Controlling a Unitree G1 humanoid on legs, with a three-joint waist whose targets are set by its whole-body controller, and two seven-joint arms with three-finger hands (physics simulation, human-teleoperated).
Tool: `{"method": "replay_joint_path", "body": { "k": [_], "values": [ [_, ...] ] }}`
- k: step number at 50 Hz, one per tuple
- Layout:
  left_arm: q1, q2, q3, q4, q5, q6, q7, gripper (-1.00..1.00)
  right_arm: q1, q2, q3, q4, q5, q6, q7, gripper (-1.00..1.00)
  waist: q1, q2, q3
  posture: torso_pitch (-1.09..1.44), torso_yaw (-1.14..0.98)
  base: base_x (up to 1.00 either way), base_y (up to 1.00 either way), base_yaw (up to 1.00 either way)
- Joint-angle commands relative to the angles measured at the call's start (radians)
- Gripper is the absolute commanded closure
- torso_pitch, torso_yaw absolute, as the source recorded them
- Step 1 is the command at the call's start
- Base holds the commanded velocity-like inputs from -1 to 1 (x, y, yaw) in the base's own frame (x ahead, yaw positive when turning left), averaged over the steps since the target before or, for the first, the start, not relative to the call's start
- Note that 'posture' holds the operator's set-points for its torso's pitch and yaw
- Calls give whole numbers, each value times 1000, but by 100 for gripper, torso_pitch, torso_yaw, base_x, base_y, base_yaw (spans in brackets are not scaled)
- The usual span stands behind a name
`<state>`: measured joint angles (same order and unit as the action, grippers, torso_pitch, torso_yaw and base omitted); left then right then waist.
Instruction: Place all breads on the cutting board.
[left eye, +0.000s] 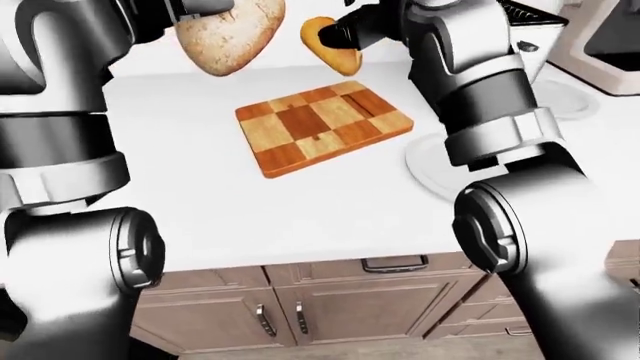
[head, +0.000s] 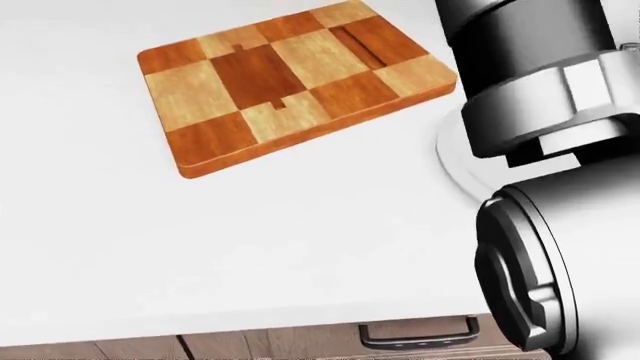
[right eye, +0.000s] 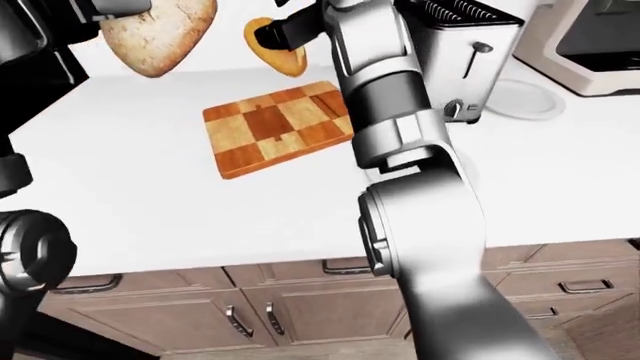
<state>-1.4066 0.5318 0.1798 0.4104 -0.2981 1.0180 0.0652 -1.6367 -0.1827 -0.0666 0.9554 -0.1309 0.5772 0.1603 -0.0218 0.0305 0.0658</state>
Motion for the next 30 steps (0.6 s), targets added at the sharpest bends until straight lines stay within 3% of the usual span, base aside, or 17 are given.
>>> {"method": "replay_joint_path", "body": {
  "k": [1,8,21,30],
  "values": [
    [-46,-14,1,23,24,-95,2,100,-40,-10,-10,8,1,-88,-28,100,0,4,-32,0,0,0,0,0],
    [-52,-55,-13,94,52,-150,-7,100,-12,9,-9,87,10,-190,-61,100,8,-5,-41,0,0,0,0,0],
    [-9,-70,0,77,70,-156,-8,100,44,28,9,166,-33,-335,-99,100,15,-10,-49,0,0,0,0,0],
    [22,-81,1,56,67,-156,-4,100,67,26,39,235,-136,-432,-169,100,16,-10,-54,0,0,0,0,0]
  ]
}}
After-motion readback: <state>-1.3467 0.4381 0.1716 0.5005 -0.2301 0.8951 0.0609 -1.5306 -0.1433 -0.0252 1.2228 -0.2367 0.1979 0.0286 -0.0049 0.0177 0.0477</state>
